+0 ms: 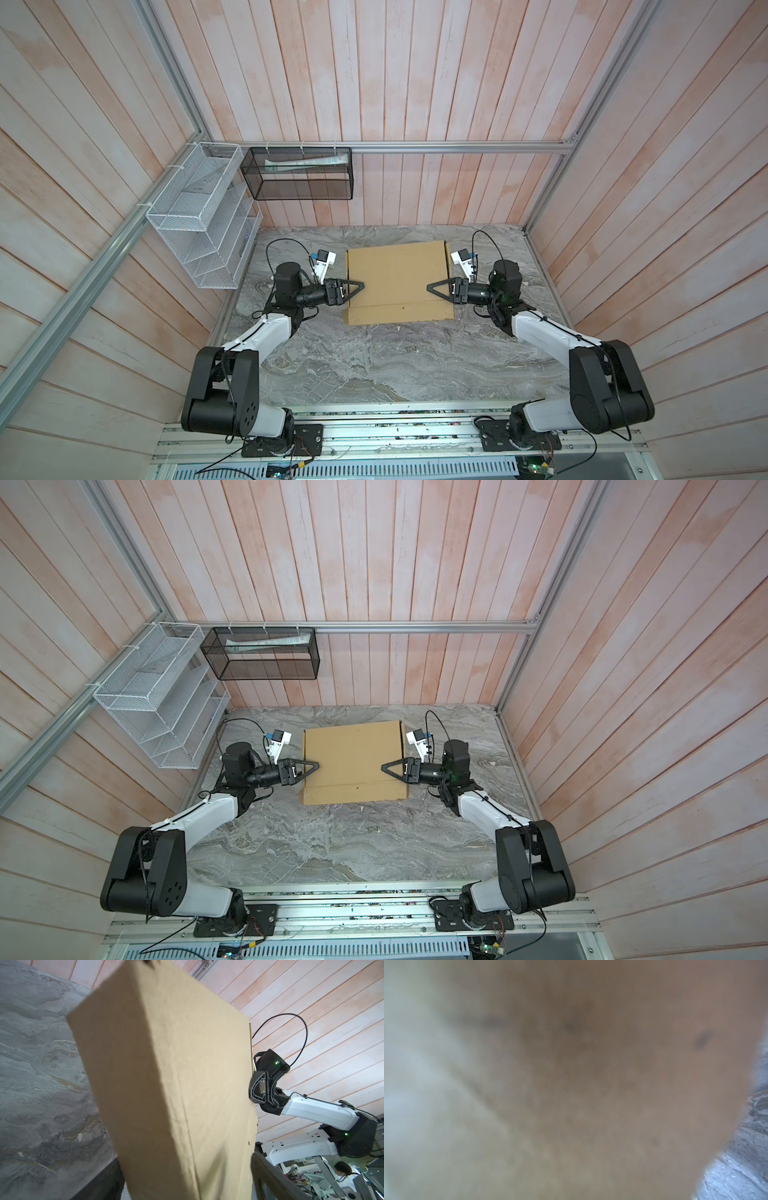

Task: Fold the paper box

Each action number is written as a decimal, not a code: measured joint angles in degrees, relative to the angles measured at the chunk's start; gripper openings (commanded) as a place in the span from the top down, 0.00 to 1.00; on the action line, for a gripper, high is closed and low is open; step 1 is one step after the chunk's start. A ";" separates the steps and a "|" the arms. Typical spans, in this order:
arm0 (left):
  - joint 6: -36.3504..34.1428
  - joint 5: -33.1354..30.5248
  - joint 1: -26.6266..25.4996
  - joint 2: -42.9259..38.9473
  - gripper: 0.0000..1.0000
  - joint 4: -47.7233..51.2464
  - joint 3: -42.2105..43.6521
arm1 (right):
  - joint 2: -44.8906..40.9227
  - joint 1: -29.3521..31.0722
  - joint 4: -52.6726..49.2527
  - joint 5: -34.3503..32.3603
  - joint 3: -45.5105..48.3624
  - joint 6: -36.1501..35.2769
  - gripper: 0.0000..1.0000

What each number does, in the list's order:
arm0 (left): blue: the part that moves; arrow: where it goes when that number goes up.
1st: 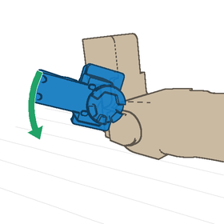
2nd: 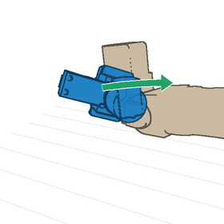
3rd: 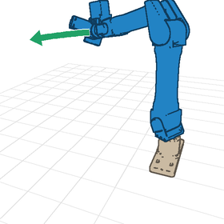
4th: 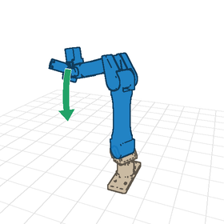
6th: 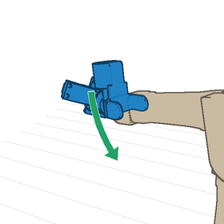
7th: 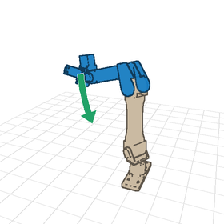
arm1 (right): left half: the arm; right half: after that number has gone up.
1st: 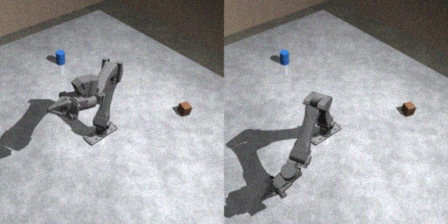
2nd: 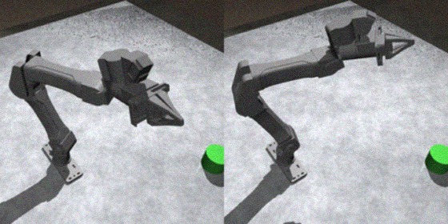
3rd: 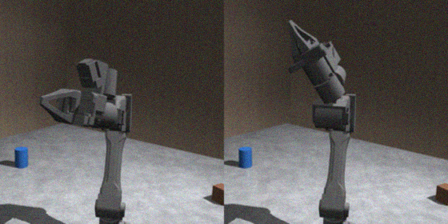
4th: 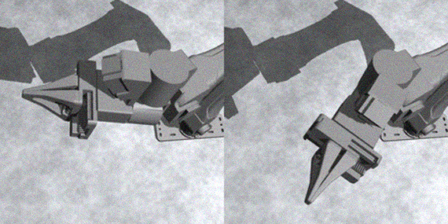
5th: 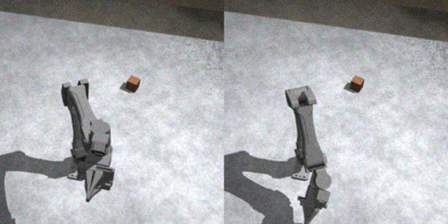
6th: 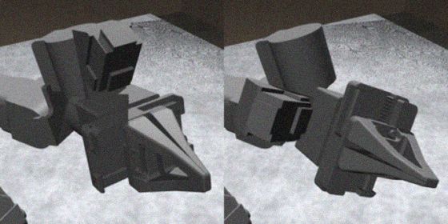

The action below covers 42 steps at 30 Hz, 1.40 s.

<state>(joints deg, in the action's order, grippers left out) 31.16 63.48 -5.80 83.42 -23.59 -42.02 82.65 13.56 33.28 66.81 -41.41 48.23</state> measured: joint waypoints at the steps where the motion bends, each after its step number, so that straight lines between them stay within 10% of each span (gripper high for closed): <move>1: 0.02 0.24 -0.13 0.26 0.07 0.02 -0.04 | 0.33 0.00 0.17 0.31 0.00 0.02 0.60; 42: 9.35 2.58 -3.54 0.79 0.34 -11.08 -1.99 | 0.70 -0.76 3.93 4.04 -1.99 -0.70 0.61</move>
<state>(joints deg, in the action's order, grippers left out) 40.51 66.06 -9.34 84.20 -34.68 -44.01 83.35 12.80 37.21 70.85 -43.40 47.53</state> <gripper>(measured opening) 0.680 0.499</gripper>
